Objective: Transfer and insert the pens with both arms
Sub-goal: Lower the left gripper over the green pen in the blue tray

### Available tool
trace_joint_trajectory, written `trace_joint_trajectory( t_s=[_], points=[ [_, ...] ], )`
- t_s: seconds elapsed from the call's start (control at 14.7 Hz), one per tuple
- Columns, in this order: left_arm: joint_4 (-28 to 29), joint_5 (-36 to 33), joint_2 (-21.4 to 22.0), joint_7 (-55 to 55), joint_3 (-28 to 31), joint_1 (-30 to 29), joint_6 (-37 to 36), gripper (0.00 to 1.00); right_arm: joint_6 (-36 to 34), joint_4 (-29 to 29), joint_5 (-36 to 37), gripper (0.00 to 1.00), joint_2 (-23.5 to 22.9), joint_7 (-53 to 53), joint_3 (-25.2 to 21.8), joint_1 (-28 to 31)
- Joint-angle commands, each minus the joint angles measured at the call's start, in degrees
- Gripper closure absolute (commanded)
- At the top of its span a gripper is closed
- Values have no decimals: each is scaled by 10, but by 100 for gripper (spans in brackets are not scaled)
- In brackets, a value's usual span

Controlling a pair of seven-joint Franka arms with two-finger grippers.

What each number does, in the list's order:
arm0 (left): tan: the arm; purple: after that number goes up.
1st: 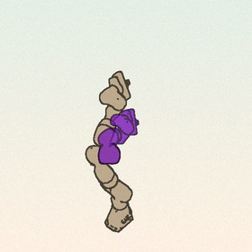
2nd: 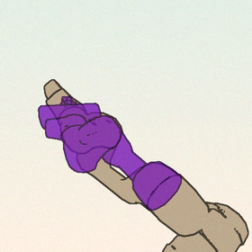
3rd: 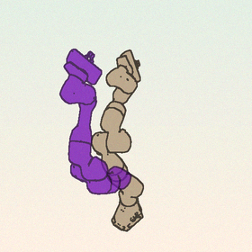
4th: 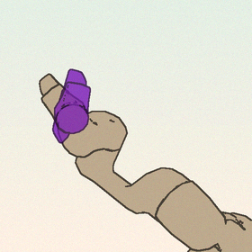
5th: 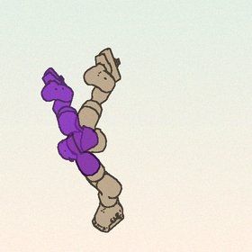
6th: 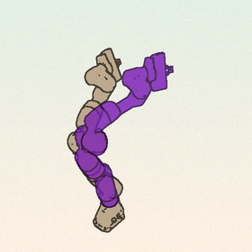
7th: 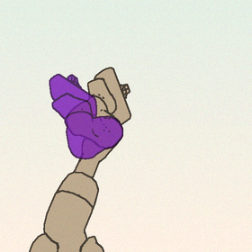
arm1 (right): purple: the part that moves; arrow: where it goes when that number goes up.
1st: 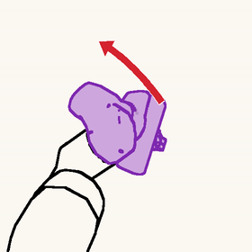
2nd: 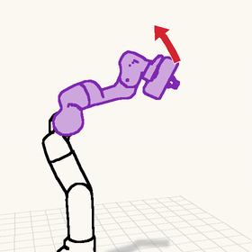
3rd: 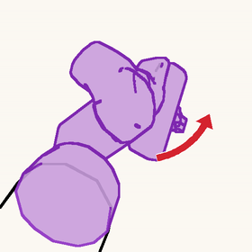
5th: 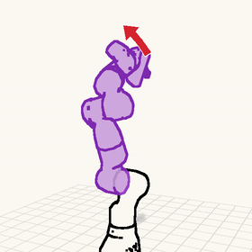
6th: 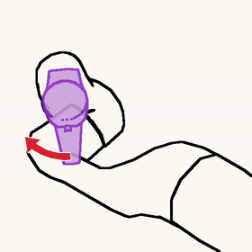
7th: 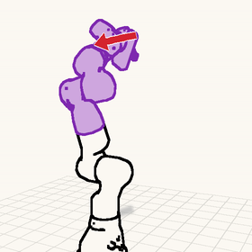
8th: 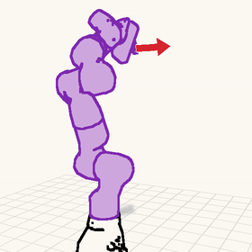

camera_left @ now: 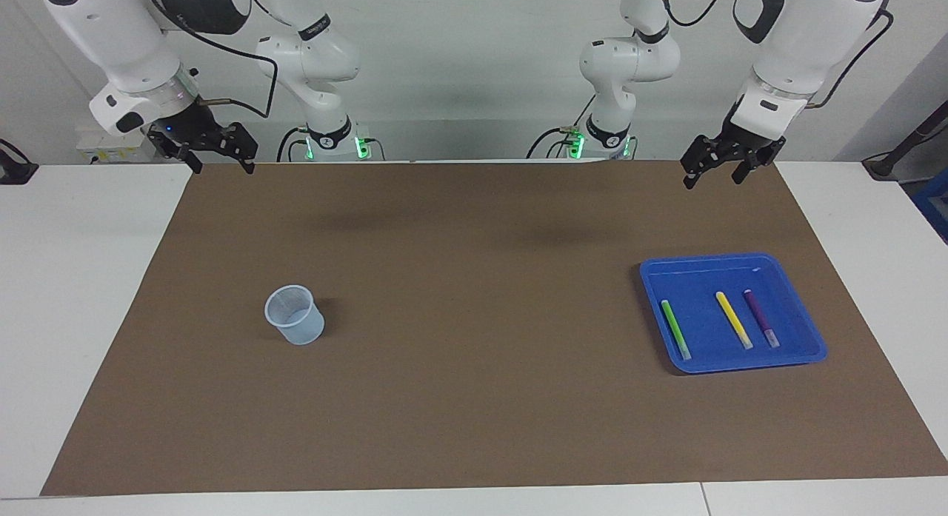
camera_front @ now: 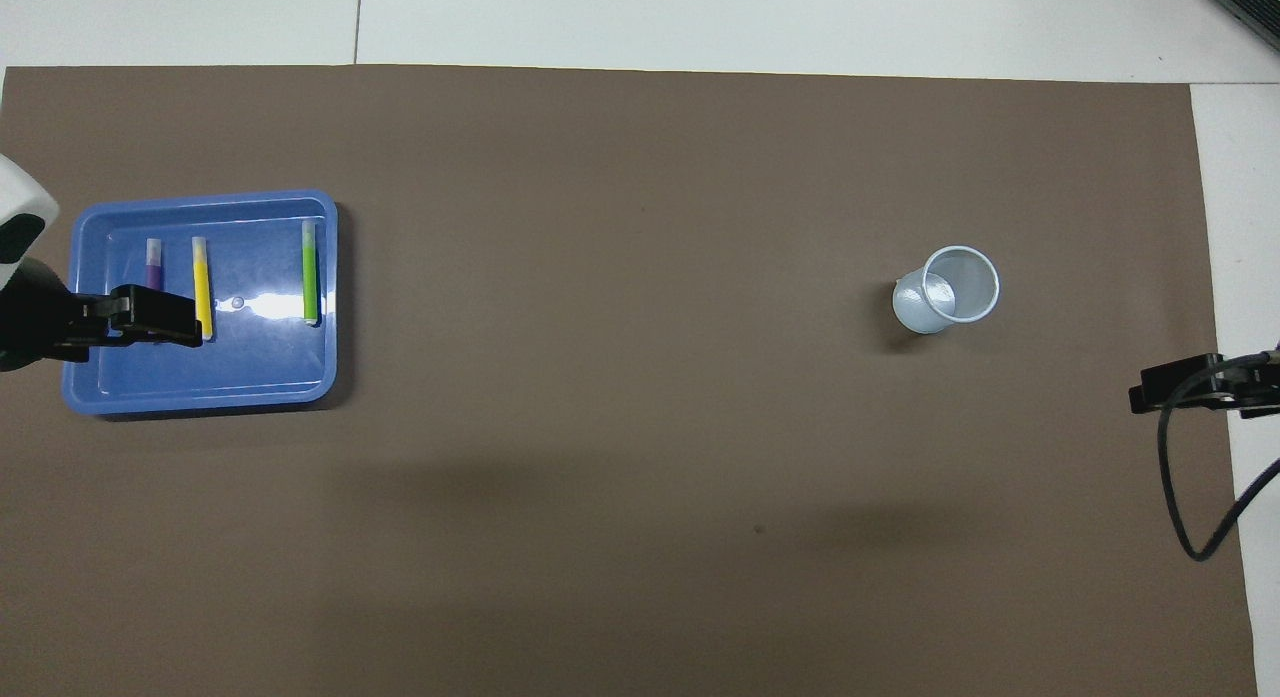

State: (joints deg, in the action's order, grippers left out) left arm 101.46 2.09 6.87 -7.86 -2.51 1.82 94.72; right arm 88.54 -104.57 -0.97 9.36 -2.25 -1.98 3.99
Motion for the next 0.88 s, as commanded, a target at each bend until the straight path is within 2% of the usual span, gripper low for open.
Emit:
trace_joint_trajectory(
  t_s=[0.0, 0.14, 0.27, 0.34, 0.68, 0.82],
  points=[
    [-3, -14, 7, 0, 2, 4, -2, 0, -12, 6, 10, 0, 10, -21, 8, 4],
    [-5, -14, 6, 0, 1, 4, -1, 0, -14, 7, 12, 0, 10, -26, 14, 1],
    [-5, -14, 5, 0, 1, 2, -1, 0, 25, 0, 12, 0, 10, -29, 15, -19],
    [-5, -14, 5, -3, 1, 1, 1, 0, 19, 3, 12, 0, 10, -30, 15, -21],
    [27, -13, 9, -4, 3, -15, 65, 0, -86, 0, 12, 0, 44, -32, 36, -23],
    [33, -12, 7, -8, 3, -20, 76, 0, -93, 2, 15, 0, 45, -49, 36, -24]
  ],
)
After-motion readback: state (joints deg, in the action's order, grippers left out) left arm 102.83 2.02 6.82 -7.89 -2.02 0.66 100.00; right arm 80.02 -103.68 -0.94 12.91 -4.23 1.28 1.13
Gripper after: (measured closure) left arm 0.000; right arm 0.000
